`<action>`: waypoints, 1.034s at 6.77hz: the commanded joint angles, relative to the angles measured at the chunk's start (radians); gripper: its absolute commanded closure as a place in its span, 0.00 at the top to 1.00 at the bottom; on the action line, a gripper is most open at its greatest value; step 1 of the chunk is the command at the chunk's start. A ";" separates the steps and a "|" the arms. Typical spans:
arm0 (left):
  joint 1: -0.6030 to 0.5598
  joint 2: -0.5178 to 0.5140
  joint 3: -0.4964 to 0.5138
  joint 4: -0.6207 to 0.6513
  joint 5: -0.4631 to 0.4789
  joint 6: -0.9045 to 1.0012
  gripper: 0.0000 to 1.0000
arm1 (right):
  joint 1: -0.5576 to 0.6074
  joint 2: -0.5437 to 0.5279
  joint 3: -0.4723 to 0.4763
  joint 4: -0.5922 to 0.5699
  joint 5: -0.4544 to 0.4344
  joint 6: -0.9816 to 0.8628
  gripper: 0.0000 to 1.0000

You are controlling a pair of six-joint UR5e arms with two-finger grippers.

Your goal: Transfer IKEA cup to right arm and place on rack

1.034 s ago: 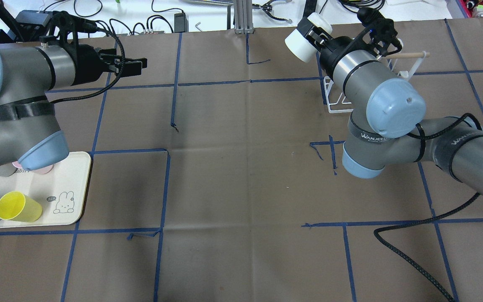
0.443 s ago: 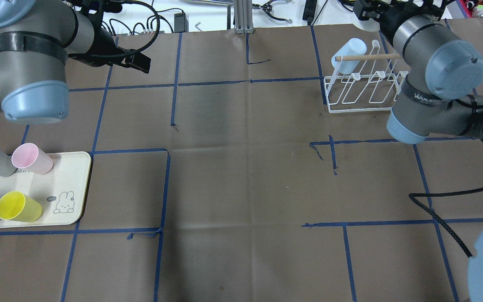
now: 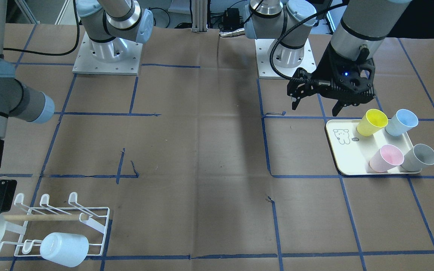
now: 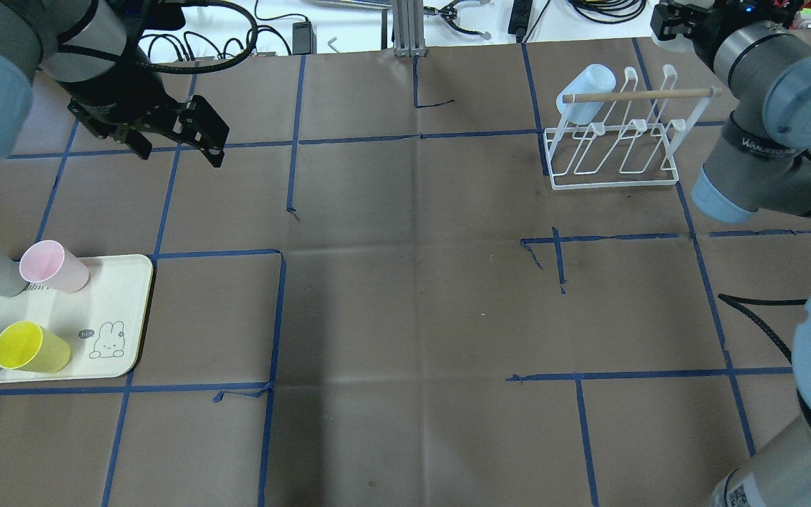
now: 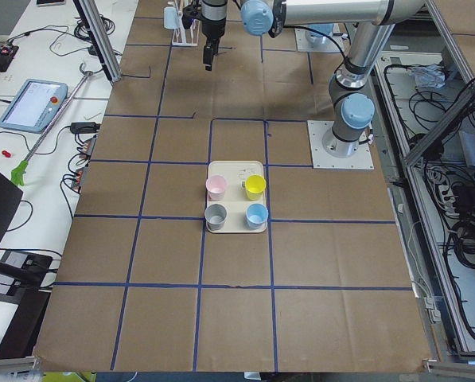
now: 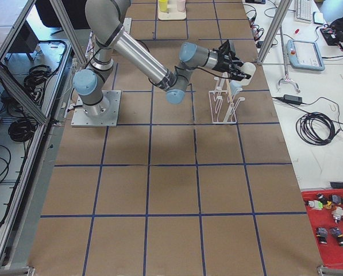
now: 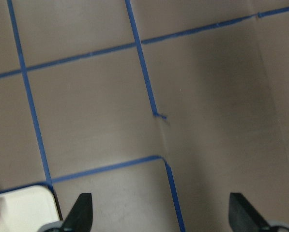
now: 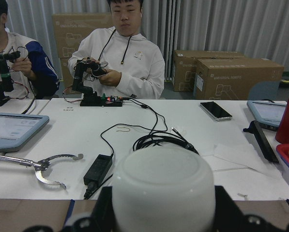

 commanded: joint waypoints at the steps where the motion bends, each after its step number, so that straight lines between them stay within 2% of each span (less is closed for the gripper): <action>1: 0.000 0.027 -0.010 -0.075 -0.002 -0.041 0.99 | -0.023 0.113 -0.085 -0.011 0.027 -0.036 0.28; 4: -0.001 0.026 -0.013 -0.061 -0.004 -0.079 0.99 | -0.023 0.158 -0.075 -0.018 0.029 -0.034 0.28; 7: -0.001 0.013 -0.013 -0.030 0.003 -0.220 0.99 | -0.023 0.142 -0.029 -0.018 0.029 -0.034 0.28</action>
